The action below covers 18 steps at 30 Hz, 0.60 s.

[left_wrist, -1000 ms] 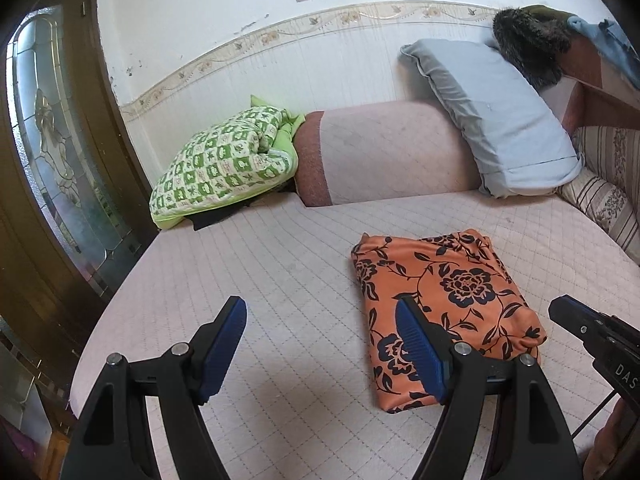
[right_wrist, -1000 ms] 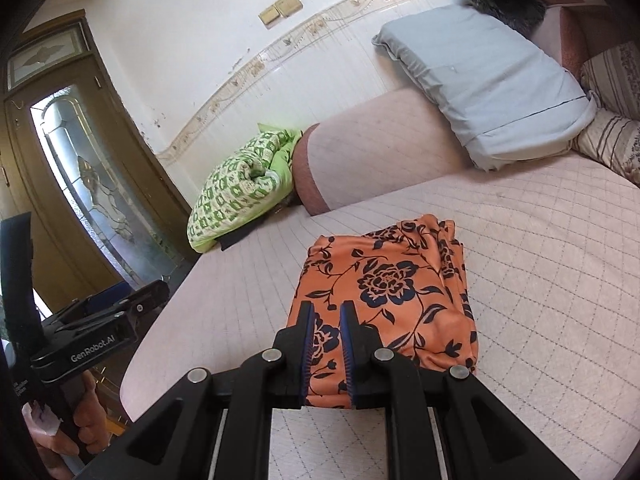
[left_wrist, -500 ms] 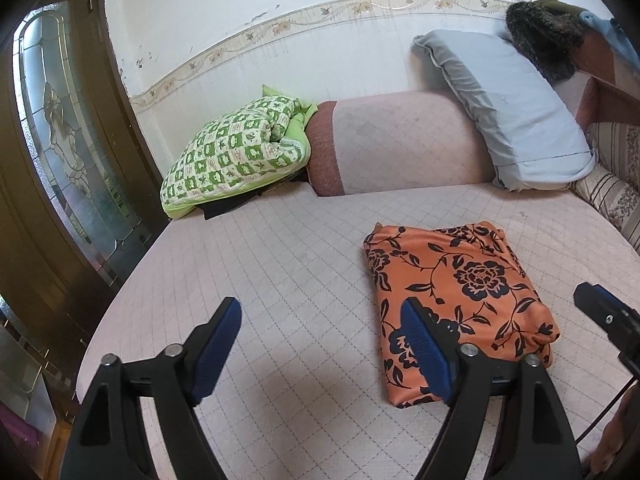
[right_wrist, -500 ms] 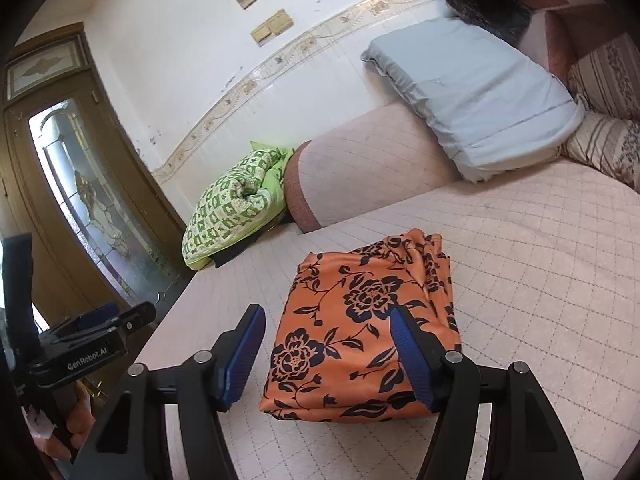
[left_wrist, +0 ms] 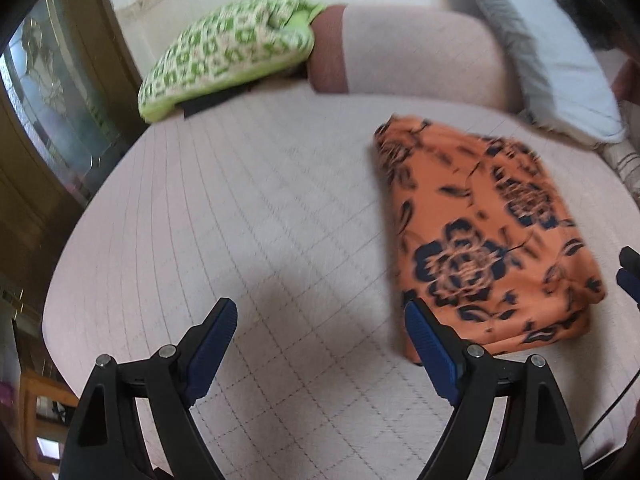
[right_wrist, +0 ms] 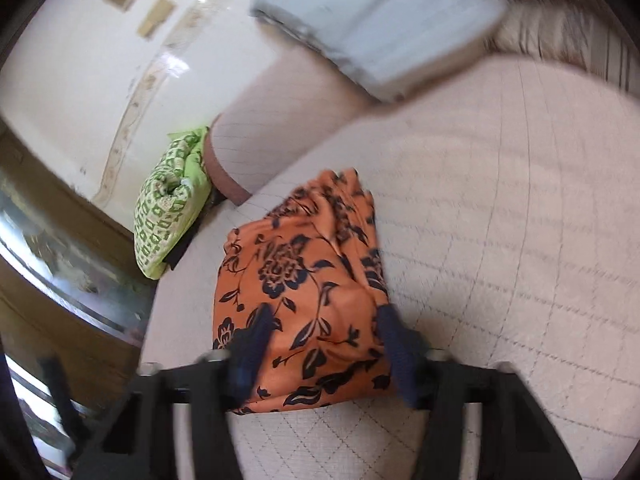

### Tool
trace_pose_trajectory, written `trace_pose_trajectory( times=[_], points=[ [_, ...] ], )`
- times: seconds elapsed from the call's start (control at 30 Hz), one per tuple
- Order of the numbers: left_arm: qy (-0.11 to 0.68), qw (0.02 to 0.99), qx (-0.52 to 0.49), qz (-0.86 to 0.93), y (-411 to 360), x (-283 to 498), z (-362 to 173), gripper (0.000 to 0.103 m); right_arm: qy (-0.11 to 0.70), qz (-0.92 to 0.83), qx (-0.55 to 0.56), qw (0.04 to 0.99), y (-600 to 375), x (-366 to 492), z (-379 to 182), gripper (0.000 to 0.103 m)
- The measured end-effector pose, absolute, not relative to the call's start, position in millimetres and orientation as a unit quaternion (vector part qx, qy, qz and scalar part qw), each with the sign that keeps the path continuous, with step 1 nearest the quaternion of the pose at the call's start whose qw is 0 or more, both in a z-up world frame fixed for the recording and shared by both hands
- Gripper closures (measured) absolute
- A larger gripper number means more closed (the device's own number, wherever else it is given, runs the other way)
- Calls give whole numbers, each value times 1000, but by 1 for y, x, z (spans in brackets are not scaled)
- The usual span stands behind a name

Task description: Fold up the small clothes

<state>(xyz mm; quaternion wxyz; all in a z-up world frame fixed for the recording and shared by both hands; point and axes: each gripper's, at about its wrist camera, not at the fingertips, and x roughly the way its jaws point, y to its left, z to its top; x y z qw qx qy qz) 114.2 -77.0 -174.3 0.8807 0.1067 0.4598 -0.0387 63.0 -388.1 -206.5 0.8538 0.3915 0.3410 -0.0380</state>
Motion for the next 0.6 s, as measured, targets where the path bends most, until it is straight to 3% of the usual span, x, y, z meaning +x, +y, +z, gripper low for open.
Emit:
trace_pose_trajectory(
  times=[0.03, 0.43, 0.53, 0.6],
  points=[
    [467, 878, 102, -39, -76, 117, -179, 17, 348, -38, 400, 847, -392, 67, -212, 65],
    [506, 855, 101, -54, -82, 127, -211, 17, 415, -70, 388, 820, -386, 103, -250, 62],
    [510, 852, 101, -52, -79, 129, -215, 17, 418, -60, 334, 843, -371, 104, -242, 84],
    [509, 853, 101, -50, -77, 127, -215, 17, 412, -44, 312, 855, -363, 99, -230, 87]
  ],
)
